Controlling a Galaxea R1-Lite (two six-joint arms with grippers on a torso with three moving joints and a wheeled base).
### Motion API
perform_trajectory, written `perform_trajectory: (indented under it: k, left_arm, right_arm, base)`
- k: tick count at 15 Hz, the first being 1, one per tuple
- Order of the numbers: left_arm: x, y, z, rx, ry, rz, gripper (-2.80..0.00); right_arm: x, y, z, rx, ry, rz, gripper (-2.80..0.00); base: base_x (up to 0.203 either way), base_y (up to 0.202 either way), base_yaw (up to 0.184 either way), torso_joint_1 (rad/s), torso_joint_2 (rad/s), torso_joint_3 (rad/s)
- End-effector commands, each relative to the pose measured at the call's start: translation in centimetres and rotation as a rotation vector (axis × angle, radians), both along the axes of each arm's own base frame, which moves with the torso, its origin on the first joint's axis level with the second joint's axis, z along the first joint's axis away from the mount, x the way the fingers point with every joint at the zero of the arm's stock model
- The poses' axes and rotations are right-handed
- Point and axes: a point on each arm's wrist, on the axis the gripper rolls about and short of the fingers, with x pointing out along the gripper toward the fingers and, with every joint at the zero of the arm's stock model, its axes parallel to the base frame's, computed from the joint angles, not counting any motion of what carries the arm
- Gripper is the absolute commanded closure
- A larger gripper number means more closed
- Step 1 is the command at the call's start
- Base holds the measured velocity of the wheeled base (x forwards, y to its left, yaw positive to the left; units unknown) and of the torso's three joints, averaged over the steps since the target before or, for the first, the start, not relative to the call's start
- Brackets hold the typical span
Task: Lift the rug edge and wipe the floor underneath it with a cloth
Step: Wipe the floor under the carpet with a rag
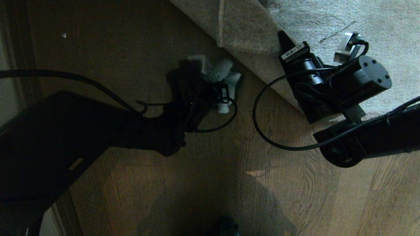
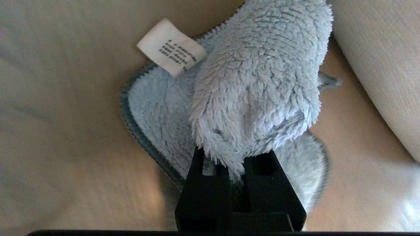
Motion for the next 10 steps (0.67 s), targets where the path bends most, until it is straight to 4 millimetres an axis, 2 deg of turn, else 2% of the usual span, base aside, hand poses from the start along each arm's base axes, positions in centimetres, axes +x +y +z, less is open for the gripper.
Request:
perform_trajectory:
  k: [1,4,7,10]
  left_arm:
    - [1.0,3.3,1.8,-0.027,-0.038,0.086,0.00]
    - [1.5,7.1,4.0,-0.049,-0.080,0.169,0.00]
    - [1.1,9.4,5.9,-0.064,-0.115,0.214,0.00]
    - [-0.8,11.0,5.4,-0.028,-0.074,0.234,0.00]
  right_arm:
    - [-0.3,-0.1,0.4,0.023,-0.041,0.001,0.00]
    - [-0.4,-0.1,0.5,0.024,-0.043,0.003,0.00]
    - [-0.4,-0.1,0.5,0.023,-0.044,0.005,0.00]
    - [-0.6,-0.1,0.7,0.026,-0.050,0.005,0.00]
  base:
    - [0.000,0.000,0.000,0.000,0.00,0.000]
    - [0.000,0.000,0.000,0.000,0.00,0.000]
    - [0.000,0.000,0.000,0.000,0.00,0.000]
    - [0.000,0.000,0.000,0.000,0.00,0.000]
